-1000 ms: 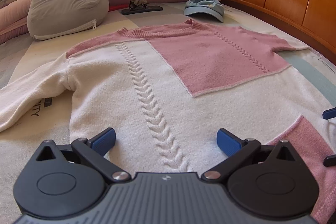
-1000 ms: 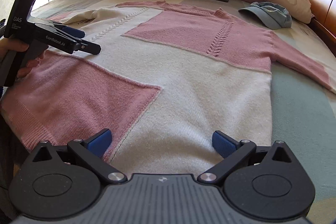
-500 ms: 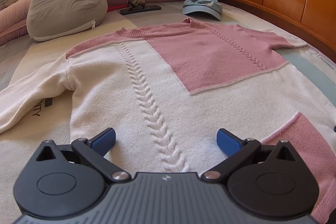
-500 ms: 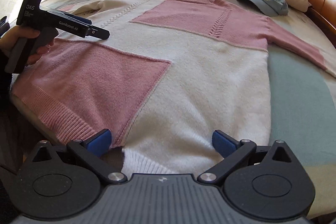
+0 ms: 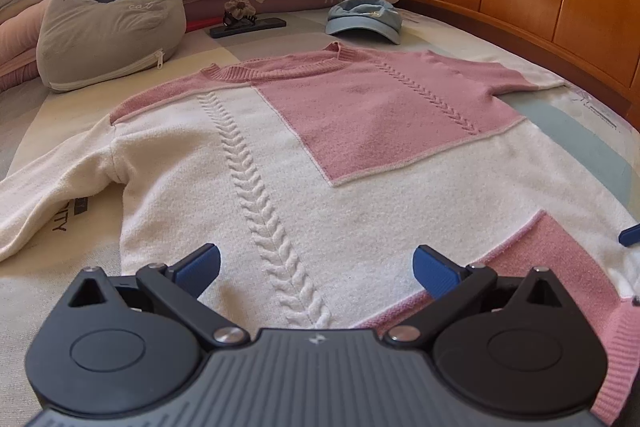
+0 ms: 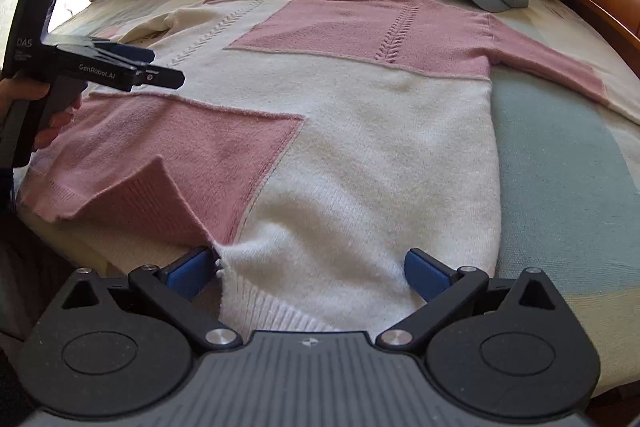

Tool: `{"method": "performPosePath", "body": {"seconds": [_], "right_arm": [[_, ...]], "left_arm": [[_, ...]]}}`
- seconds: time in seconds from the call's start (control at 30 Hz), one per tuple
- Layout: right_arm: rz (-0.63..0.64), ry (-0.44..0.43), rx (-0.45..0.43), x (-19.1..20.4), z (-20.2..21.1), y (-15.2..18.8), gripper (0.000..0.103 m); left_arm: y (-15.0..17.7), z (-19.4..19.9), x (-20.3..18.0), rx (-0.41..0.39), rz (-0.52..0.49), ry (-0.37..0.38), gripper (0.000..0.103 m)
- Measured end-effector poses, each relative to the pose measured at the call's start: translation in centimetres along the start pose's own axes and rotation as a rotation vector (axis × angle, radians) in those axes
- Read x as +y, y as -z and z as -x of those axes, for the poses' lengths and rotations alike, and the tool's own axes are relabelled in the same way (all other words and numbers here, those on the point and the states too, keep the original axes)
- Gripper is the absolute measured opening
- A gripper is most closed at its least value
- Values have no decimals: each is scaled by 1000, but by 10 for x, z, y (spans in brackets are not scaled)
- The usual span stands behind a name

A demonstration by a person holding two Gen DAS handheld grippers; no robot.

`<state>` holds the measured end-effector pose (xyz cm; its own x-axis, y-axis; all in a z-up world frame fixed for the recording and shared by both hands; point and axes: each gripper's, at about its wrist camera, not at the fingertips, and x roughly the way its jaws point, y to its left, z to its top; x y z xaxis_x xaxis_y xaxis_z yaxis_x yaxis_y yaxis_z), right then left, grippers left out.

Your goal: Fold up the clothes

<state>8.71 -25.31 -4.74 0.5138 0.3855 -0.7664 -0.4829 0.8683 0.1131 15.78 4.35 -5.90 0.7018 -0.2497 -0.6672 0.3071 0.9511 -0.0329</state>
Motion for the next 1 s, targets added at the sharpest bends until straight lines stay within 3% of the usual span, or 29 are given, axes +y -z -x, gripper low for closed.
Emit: {"method": "performPosePath", "body": {"seconds": [0.13, 0.33, 0.4, 0.6, 0.83, 1.0], "right_arm": [[-13, -19, -6, 1, 12, -4, 103], [-40, 157, -19, 0, -23, -32, 103], [-25, 185, 11, 0, -30, -26, 103], [26, 167, 48, 6, 5, 14, 103], [-91, 108, -14, 2, 19, -9, 103], [111, 161, 35, 33, 23, 4, 103]], "left_arm": [[0, 1, -2, -6, -3, 3, 102], [2, -2, -3, 7, -12, -2, 102], [2, 0, -2, 3, -6, -4, 102], [1, 0, 0, 0, 5, -8, 102], [2, -2, -4, 9, -11, -12, 102], [2, 1, -5, -1, -15, -9, 102]]}}
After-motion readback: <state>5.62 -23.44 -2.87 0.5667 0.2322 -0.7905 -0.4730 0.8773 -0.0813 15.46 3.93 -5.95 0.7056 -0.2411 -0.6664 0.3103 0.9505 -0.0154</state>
